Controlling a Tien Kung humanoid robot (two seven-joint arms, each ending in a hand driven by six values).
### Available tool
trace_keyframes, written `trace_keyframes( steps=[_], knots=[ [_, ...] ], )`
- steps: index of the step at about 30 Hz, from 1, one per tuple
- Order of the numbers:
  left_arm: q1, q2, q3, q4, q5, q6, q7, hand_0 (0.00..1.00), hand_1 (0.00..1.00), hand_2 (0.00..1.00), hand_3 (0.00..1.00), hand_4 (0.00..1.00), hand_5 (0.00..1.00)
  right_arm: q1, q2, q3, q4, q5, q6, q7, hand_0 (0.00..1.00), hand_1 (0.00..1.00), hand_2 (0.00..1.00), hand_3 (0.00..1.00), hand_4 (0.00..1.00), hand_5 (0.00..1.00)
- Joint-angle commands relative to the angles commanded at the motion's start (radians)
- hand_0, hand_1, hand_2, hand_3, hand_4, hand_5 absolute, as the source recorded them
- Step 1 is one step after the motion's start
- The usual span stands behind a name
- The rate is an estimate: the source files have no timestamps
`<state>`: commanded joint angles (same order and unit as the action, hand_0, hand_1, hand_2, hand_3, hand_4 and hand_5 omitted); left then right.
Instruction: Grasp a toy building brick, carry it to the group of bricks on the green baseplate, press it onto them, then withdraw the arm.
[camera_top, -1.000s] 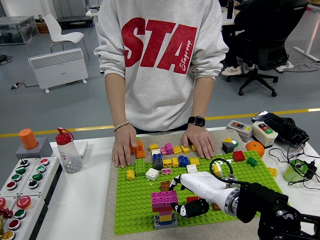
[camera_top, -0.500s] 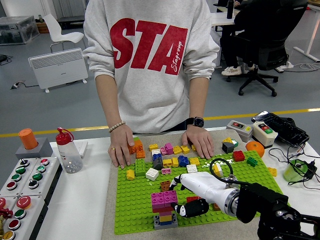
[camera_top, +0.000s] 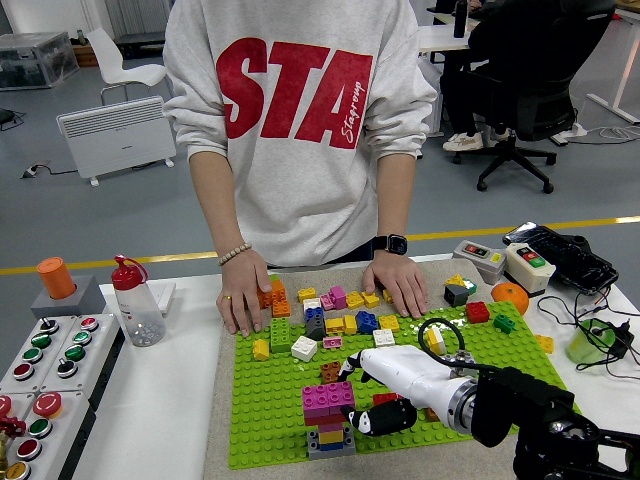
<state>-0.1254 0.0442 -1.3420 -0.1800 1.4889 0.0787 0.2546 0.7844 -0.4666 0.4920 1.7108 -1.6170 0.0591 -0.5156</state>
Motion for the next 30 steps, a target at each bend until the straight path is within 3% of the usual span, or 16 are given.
trace_keyframes(
  steps=[30],
  knots=[
    [-0.008,0.002,0.004,0.000,-0.003,0.001,-0.001,0.653,0.688,0.672,0.577,0.283,0.998,0.003,0.002,-0.013,-0.006,0.004,0.000,0.001,0.675,0.712,0.811,0.601,0.521,0.294]
  ],
)
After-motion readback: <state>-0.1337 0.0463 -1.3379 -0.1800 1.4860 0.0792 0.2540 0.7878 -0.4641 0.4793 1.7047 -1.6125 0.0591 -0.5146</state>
